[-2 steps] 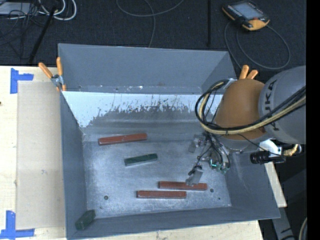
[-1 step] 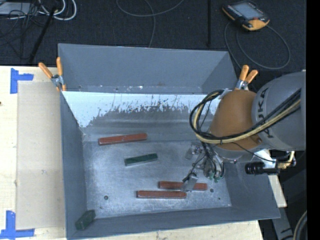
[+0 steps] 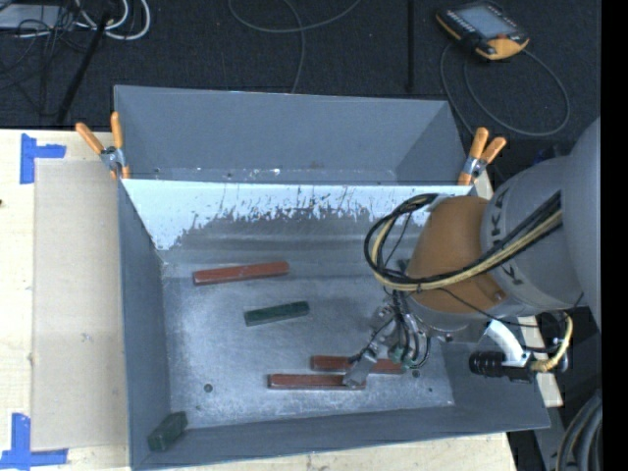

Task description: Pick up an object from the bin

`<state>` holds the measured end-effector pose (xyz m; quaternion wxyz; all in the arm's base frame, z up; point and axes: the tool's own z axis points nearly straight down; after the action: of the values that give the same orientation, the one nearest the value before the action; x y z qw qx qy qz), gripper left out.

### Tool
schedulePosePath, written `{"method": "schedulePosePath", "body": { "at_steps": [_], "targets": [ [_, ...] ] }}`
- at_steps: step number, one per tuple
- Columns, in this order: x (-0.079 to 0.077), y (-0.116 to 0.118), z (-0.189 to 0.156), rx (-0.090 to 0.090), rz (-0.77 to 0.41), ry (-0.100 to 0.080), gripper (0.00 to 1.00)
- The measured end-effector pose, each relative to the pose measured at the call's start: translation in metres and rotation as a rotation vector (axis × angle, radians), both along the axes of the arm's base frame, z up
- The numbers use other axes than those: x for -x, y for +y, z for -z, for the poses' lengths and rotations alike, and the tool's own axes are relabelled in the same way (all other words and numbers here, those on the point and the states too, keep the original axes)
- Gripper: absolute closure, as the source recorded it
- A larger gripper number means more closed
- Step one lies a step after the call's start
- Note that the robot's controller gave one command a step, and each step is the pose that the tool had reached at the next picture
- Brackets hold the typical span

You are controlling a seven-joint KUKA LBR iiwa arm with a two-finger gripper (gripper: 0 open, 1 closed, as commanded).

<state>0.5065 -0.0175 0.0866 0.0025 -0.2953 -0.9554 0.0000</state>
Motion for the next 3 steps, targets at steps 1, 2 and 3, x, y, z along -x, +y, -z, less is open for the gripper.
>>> {"method": "schedulePosePath", "body": {
  "at_steps": [1, 2, 3],
  "targets": [
    [0.013, 0.014, 0.005, 0.002, 0.132, -0.001, 0.0],
    [-0.038, 0.054, 0.016, 0.002, 0.157, -0.006, 1.0],
    [-0.038, 0.054, 0.016, 0.002, 0.155, -0.006, 1.0]
  ]
}}
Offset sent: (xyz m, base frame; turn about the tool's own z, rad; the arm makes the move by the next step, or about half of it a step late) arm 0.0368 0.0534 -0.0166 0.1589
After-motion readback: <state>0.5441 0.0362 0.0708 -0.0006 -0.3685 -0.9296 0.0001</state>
